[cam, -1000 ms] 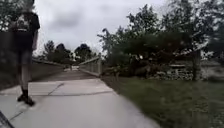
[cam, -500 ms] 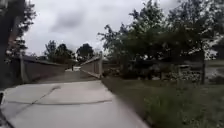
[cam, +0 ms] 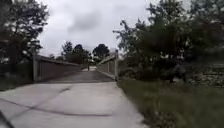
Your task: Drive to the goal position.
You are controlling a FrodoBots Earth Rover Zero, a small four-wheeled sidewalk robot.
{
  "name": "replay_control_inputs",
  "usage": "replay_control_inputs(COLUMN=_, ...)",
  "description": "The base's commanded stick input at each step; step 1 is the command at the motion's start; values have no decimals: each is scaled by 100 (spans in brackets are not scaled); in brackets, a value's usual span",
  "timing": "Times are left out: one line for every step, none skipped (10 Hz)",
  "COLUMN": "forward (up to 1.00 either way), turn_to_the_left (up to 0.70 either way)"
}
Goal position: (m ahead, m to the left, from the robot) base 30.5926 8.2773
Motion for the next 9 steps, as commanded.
replay_control_inputs(forward=85, turn_to_the_left=0)
replay_control_inputs(forward=85, turn_to_the_left=0)
replay_control_inputs(forward=85, turn_to_the_left=0)
replay_control_inputs(forward=85, turn_to_the_left=0)
replay_control_inputs(forward=85, turn_to_the_left=0)
replay_control_inputs(forward=85, turn_to_the_left=0)
replay_control_inputs(forward=85, turn_to_the_left=22)
replay_control_inputs(forward=85, turn_to_the_left=34)
replay_control_inputs(forward=85, turn_to_the_left=34)
